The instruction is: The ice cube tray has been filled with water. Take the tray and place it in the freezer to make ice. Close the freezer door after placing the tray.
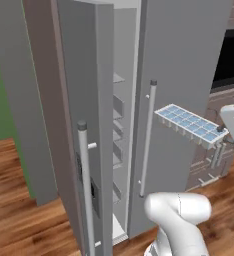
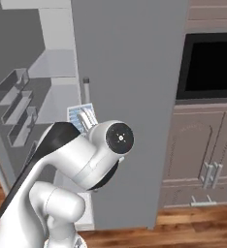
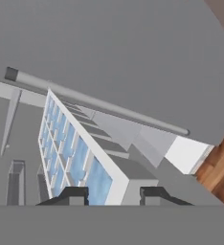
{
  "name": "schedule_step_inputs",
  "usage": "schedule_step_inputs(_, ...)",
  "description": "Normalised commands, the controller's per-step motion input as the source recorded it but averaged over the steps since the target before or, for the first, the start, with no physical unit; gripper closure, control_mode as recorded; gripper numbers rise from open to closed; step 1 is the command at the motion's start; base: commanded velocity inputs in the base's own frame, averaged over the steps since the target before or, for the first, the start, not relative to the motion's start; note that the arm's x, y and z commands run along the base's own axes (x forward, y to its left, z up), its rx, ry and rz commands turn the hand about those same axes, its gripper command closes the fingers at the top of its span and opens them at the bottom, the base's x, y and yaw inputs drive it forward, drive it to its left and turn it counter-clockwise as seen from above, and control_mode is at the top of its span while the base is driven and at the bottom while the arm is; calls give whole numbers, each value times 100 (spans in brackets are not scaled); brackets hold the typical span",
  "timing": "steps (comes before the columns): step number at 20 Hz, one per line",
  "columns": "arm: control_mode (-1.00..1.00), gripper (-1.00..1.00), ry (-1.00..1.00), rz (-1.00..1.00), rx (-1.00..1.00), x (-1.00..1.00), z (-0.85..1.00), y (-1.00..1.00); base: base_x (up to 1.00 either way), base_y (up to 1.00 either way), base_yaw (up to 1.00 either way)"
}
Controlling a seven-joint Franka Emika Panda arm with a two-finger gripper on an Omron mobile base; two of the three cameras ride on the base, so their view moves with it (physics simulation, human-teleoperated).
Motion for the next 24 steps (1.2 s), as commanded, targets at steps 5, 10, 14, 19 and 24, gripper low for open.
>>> schedule_step_inputs(5,100,100,0,0,0,0,0,0,0,-3,37)
schedule_step_inputs(10,100,100,0,0,0,0,0,0,4,0,35)
schedule_step_inputs(14,100,100,0,0,0,0,0,0,8,0,31)
schedule_step_inputs(19,100,100,0,0,0,0,0,0,19,8,28)
schedule_step_inputs(24,100,100,0,0,0,0,0,0,14,18,26)
